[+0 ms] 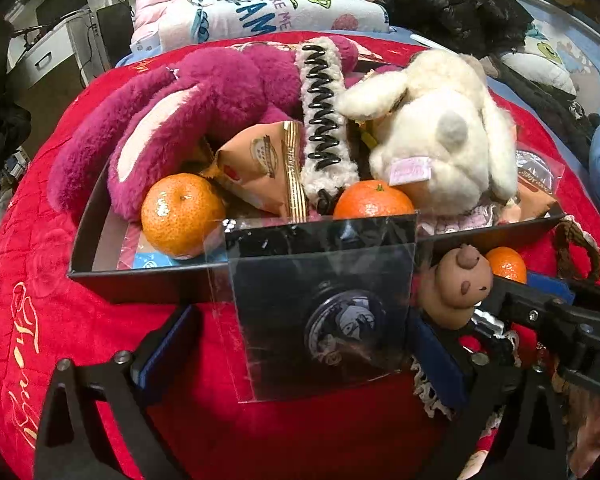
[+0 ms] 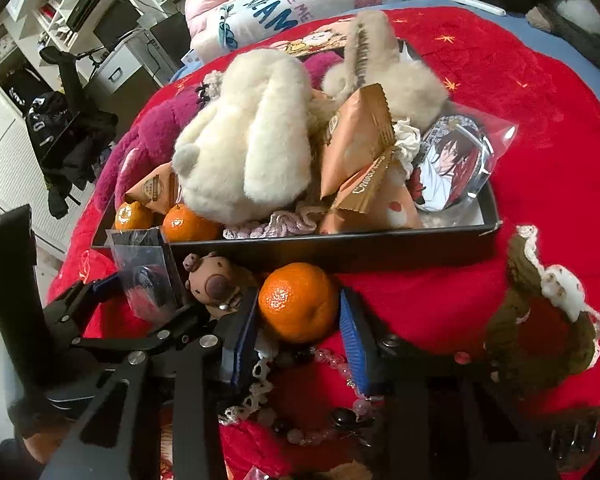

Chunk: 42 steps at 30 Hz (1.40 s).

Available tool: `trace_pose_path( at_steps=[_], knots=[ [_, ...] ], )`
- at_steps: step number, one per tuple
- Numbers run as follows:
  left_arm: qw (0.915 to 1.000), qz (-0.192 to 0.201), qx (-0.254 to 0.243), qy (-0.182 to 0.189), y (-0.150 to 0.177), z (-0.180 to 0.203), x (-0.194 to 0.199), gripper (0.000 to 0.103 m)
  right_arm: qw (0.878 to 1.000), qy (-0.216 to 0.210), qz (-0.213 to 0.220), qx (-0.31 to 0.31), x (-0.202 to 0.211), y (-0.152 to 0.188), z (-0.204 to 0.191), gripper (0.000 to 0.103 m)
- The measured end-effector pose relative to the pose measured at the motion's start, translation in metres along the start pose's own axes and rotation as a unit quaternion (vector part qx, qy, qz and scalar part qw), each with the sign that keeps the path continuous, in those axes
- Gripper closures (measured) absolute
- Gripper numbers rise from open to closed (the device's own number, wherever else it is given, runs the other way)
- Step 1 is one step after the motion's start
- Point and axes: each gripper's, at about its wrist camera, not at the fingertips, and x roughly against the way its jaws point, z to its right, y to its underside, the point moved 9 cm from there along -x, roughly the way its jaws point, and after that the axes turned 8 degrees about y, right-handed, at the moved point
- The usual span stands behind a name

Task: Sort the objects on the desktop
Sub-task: 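Close the left tool on the black badge packet while the right tool approaches the loose orange, then lift the badge packet with the left tool while the right tool grasps the orange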

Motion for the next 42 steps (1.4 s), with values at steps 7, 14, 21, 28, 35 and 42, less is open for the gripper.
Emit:
trace_pose_path(
  at_steps=[7, 14, 21, 28, 35, 42],
  knots=[
    [0.9986, 0.012, 0.040, -0.034, -0.004, -0.018, 0.013, 0.050, 1.000, -0.002, -0.001, -0.008, -0.003, -0.003, 0.000, 0.066],
    [0.9981, 0.017, 0.042, -0.042, -0.008, -0.025, 0.022, 0.082, 1.000, -0.006, -0.003, -0.014, -0.004, -0.009, 0.007, 0.066],
    [0.9986, 0.020, 0.035, -0.033, -0.001, -0.008, 0.028, 0.089, 1.000, -0.004, -0.003, -0.014, -0.003, -0.013, 0.006, 0.066],
    [0.9987, 0.032, 0.026, -0.028, -0.008, -0.011, 0.036, 0.089, 1.000, -0.004, -0.003, -0.014, -0.003, -0.012, 0.008, 0.066],
    [0.9989, 0.036, 0.025, -0.019, -0.003, -0.012, 0.042, 0.089, 1.000, -0.004, -0.003, -0.013, -0.006, -0.012, 0.011, 0.066],
    [0.9991, 0.036, 0.020, -0.004, -0.004, -0.007, 0.043, 0.098, 1.000, -0.004, -0.004, -0.014, -0.005, -0.012, 0.011, 0.067]
  ],
)
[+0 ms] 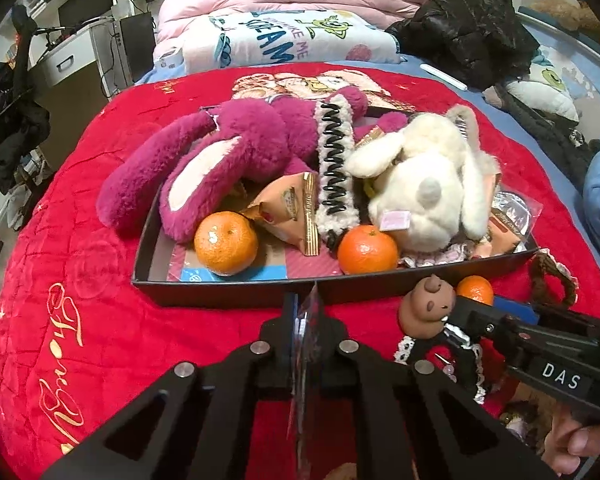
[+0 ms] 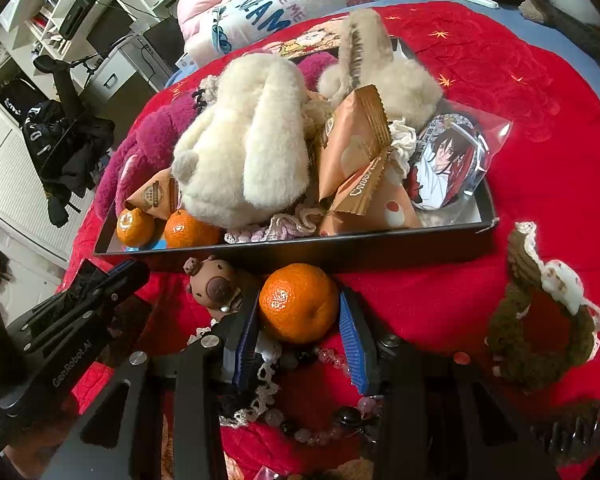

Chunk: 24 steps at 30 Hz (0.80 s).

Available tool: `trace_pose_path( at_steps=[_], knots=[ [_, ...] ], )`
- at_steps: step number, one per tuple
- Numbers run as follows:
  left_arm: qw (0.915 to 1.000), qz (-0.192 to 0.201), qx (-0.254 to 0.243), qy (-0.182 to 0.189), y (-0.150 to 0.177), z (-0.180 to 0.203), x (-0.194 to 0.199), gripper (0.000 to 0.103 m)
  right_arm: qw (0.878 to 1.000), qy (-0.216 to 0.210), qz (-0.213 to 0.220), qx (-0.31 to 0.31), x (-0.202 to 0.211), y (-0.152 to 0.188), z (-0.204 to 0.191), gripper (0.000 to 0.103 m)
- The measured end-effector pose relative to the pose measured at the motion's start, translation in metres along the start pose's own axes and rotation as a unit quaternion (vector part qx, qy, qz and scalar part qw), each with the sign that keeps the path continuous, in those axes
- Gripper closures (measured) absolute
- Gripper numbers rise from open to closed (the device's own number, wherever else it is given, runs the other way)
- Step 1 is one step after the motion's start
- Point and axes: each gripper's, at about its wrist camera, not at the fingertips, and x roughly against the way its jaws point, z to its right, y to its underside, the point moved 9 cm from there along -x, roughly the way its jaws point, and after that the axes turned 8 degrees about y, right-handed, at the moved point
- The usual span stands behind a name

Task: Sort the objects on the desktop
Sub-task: 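Lift the badge packet with the left tool while the right tool grasps the orange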

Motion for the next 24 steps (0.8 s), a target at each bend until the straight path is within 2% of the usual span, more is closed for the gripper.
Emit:
trace_pose_path(
  at_steps=[8, 17, 24],
  knots=[
    [0.9997, 0.006, -0.021, 0.010, -0.003, 0.010, 0.007, 0.099, 1.000, -0.004, -0.002, -0.006, 0.002, 0.006, 0.006, 0.067],
    [0.9998, 0.008, -0.013, 0.015, -0.005, 0.013, 0.009, 0.099, 1.000, -0.015, 0.008, -0.013, 0.012, 0.004, 0.009, 0.067],
    [0.9990, 0.036, -0.016, 0.022, -0.017, 0.020, 0.028, 0.099, 0.999, -0.021, 0.025, -0.008, 0.031, 0.004, 0.009, 0.067]
  ],
)
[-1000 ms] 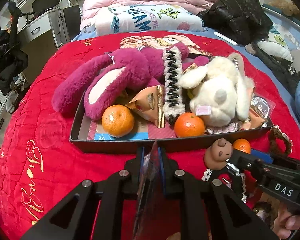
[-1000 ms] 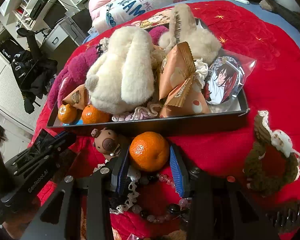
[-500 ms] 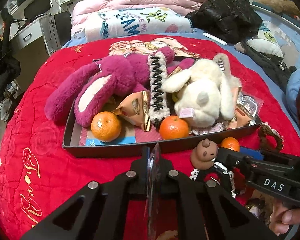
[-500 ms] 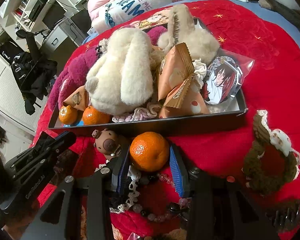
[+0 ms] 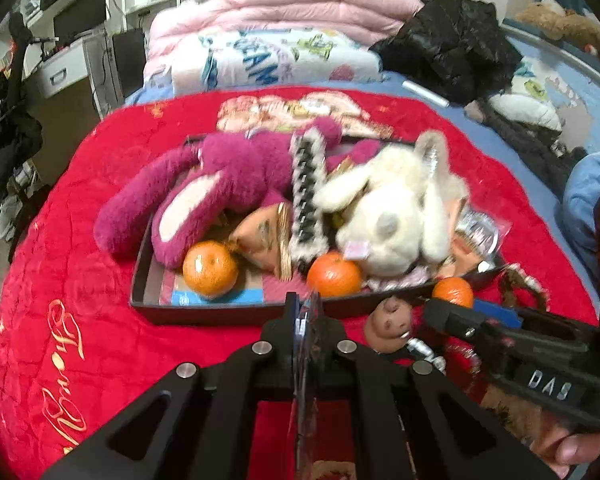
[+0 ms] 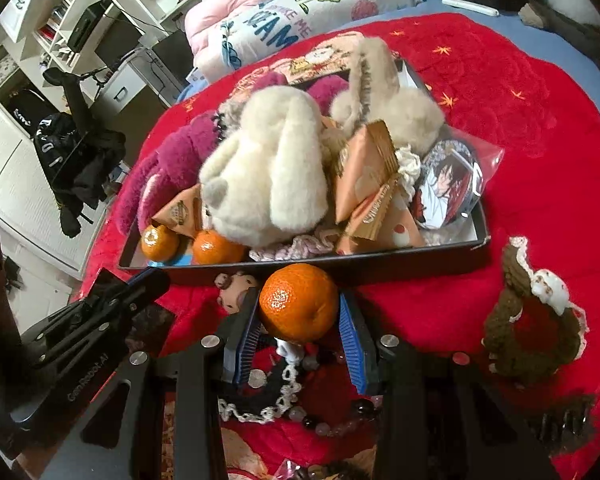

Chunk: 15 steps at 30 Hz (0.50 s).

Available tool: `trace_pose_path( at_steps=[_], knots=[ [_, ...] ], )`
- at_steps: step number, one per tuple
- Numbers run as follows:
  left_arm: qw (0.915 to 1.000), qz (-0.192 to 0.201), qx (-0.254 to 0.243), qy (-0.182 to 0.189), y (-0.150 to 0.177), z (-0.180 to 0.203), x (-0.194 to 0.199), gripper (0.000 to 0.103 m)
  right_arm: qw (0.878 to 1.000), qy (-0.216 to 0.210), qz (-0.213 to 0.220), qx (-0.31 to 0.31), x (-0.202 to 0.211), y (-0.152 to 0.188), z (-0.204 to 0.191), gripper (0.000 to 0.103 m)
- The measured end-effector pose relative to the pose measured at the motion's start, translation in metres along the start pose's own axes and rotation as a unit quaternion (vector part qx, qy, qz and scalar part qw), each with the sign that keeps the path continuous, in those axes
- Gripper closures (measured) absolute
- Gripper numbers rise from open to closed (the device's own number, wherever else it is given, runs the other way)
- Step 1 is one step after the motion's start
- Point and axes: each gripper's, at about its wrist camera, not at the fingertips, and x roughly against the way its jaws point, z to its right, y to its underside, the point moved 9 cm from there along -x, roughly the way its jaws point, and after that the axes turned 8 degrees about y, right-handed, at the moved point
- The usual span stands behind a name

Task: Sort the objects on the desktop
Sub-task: 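Lift the badge packet with the left tool while the right tool grasps the orange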

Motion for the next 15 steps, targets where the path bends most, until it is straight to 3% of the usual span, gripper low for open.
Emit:
trace_pose_path(
  at_steps=[4, 9, 15],
  knots=[
    [0.9993, 0.034, -0.013, -0.002, -0.015, 0.005, 0.018, 0.099, 0.998, -0.013, 0.046, 0.028, 0.023, -0.015, -0.024, 0.067],
    [0.9991, 0.041, -0.004, -0.005, -0.022, -0.002, 0.029, 0.099, 0.993, -0.008, 0.096, 0.062, 0.037, -0.040, -0.062, 0.067],
    [0.9989, 0.047, 0.001, -0.008, -0.026, -0.007, 0.032, 0.099, 0.993, -0.012, 0.099, 0.067, 0.041, -0.045, -0.069, 0.067]
  ],
)
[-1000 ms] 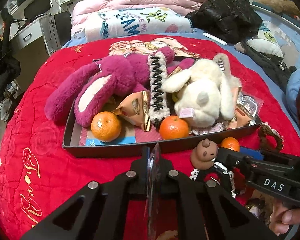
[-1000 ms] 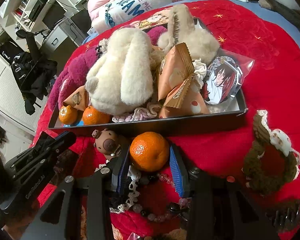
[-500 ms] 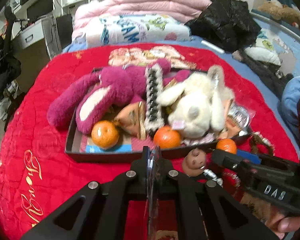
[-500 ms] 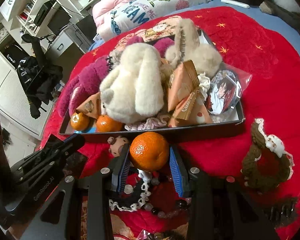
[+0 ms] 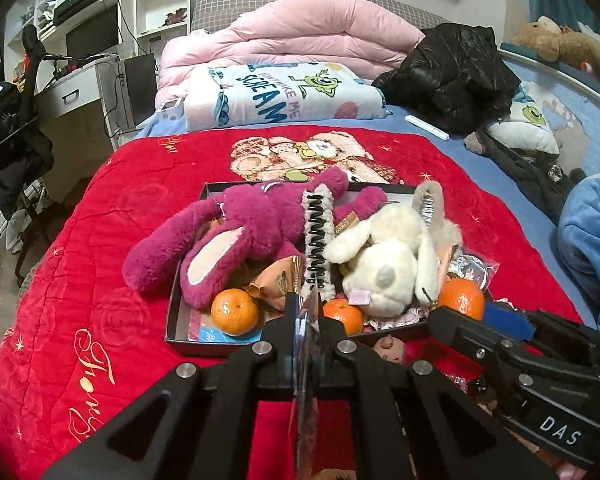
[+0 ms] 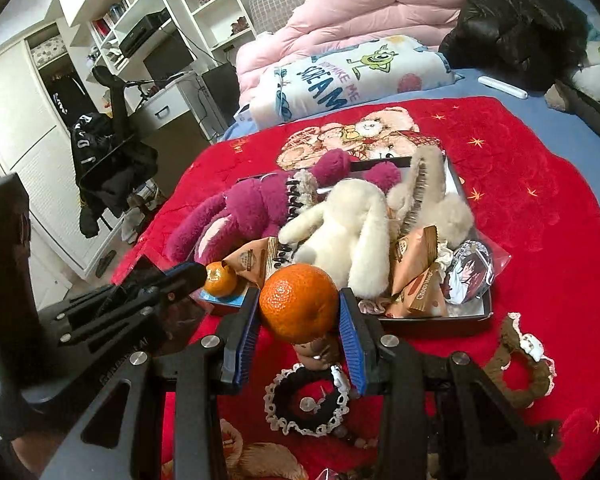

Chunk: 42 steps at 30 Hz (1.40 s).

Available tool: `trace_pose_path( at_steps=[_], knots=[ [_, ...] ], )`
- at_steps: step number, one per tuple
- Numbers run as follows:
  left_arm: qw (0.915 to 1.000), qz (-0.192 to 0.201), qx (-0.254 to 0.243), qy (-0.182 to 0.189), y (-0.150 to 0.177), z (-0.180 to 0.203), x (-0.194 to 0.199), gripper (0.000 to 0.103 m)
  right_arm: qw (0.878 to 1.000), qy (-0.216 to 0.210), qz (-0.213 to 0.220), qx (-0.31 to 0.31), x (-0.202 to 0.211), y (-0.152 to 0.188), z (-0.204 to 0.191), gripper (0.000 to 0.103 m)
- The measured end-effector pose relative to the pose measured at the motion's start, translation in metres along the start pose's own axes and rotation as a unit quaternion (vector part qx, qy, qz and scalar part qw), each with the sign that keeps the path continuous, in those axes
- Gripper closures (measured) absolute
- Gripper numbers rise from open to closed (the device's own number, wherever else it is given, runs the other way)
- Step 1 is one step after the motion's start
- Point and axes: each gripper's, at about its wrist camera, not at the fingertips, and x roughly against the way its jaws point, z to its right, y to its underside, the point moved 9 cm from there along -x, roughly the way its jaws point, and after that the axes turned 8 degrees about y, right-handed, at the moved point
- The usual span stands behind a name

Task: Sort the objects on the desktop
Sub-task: 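Lift the badge packet with the left tool while the right tool grasps the orange, then carry the badge packet and orange over the black box with both tools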

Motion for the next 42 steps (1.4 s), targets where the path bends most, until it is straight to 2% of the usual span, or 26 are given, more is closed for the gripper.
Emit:
trace_pose_path(
  at_steps=[10, 12, 25, 28, 32, 42],
  knots=[
    [1.0000, 0.002, -0.006, -0.008, -0.008, -0.015, 0.001, 0.099, 1.000, -0.009, -0.003, -0.004, -0.003, 0.005, -0.003, 0.067],
    [1.0000, -0.001, -0.001, 0.002, -0.010, -0.019, -0.002, 0.099, 1.000, -0.011, -0.002, -0.003, -0.001, 0.006, -0.002, 0.067],
    [0.9998, -0.002, 0.018, 0.004, -0.021, -0.050, -0.026, 0.099, 0.999, -0.030, -0.009, -0.012, -0.018, -0.002, -0.010, 0.067],
    [0.9996, -0.005, 0.026, -0.002, -0.019, -0.064, -0.033, 0.099, 0.999, -0.036, -0.007, -0.006, -0.027, -0.014, -0.020, 0.067],
    [0.9994, -0.008, 0.032, 0.012, -0.020, -0.069, -0.045, 0.099, 0.998, -0.048, -0.027, -0.017, -0.053, -0.026, -0.031, 0.067],
    [0.9995, -0.001, 0.023, 0.022, -0.023, -0.068, -0.064, 0.099, 0.996, -0.056, -0.066, -0.005, -0.098, -0.012, -0.043, 0.067]
  ],
)
